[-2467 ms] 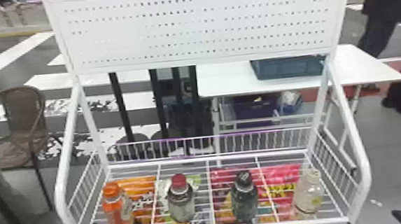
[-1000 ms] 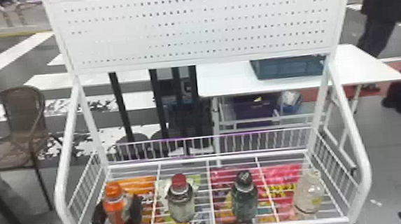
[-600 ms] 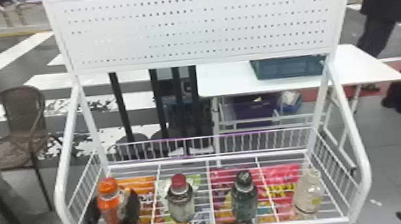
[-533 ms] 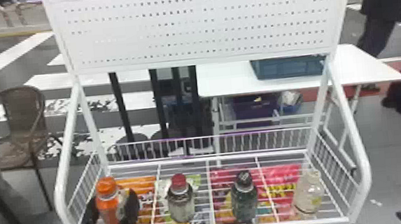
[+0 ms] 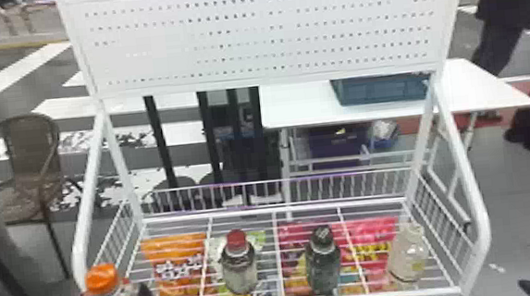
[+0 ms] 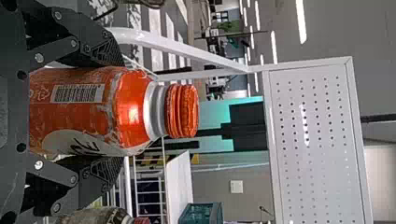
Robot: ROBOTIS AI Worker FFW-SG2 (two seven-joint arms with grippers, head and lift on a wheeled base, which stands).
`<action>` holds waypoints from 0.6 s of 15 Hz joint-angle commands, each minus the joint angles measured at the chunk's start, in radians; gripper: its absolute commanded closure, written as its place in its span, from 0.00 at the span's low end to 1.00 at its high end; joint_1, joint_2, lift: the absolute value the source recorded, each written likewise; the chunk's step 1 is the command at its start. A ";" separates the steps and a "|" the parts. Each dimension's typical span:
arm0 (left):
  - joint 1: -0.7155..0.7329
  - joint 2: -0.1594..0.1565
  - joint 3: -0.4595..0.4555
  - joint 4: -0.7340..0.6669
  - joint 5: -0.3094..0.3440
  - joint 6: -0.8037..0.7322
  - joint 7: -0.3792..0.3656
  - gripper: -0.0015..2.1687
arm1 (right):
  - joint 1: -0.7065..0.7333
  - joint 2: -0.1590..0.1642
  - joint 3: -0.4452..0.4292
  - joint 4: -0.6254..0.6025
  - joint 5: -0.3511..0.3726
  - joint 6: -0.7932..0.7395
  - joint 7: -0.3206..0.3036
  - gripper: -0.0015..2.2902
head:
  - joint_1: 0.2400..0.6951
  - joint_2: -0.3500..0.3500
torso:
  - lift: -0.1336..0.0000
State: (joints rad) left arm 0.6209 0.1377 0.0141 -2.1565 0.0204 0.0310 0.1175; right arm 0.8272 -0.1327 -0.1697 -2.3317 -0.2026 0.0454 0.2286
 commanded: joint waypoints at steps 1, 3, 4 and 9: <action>0.089 -0.007 0.023 -0.095 0.010 0.030 0.011 0.24 | 0.000 0.001 0.001 0.002 0.000 0.000 0.000 0.06 | 0.57 0.50 | 1.00; 0.137 -0.006 0.052 -0.155 0.027 0.045 0.021 0.24 | 0.001 0.002 0.004 -0.005 0.000 0.000 0.000 0.06 | 0.57 0.50 | 1.00; 0.154 -0.006 0.061 -0.181 0.033 0.051 0.022 0.24 | 0.004 0.002 0.004 -0.008 -0.001 -0.003 0.000 0.06 | 0.57 0.50 | 1.00; 0.175 -0.004 0.047 -0.210 0.035 0.057 0.030 0.24 | 0.010 0.008 0.007 -0.017 -0.001 -0.003 0.002 0.06 | 0.57 0.50 | 1.00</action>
State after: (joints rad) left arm 0.7951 0.1335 0.0682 -2.3642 0.0534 0.0854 0.1474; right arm 0.8364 -0.1248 -0.1627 -2.3460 -0.2040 0.0422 0.2286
